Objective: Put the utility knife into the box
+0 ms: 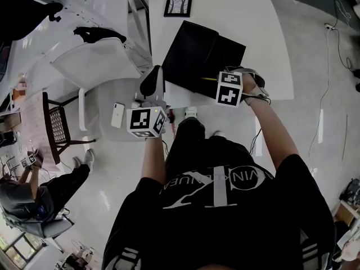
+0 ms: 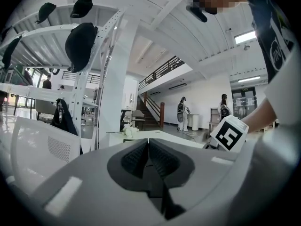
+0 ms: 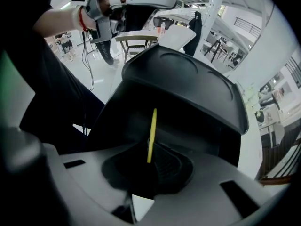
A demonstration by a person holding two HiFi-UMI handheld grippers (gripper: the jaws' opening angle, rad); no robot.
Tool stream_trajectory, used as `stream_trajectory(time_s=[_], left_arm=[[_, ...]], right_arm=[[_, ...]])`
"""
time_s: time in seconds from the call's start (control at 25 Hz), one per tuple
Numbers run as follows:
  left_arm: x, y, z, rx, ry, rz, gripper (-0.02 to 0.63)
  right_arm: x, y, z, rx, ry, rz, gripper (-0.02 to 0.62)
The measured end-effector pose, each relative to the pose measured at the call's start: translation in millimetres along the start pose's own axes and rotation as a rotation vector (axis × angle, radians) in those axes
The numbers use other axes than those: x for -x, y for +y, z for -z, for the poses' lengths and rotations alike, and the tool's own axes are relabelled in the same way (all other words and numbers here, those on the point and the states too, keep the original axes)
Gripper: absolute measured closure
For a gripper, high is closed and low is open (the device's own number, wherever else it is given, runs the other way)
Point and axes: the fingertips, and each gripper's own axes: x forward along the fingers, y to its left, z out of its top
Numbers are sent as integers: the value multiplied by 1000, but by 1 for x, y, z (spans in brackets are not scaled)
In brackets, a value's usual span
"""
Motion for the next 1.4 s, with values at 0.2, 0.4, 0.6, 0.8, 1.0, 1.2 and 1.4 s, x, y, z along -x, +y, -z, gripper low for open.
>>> stream_trajectory(time_s=[0.2,0.4,0.6,0.8,1.0,1.2,1.4], left_arm=[[4,6,-1,8,-9,-16,589],[6,4,-1,12,-9,-13,589],[9,5,-1,16,-10,-19,589],[10,3,-2,21,-17,-18,589],[10,-2,-4,23,-21,-12,589],[9,-7,-5,24,-27,-11,589],[8,-13,-10,21,-35,-13,588]], right_arm=[[0,-3,-2,-24,-13,33,541],[2,-10,-4,-61,-41,74,540],[6,-16,-1,-94,-56,104,540],[15,-18,1,-161,-97,121,541],[32,-21,0,-241,-193,143,548],[53,-28,5,-314,-278,180,569],[74,-36,11,-387,-360,241,575]])
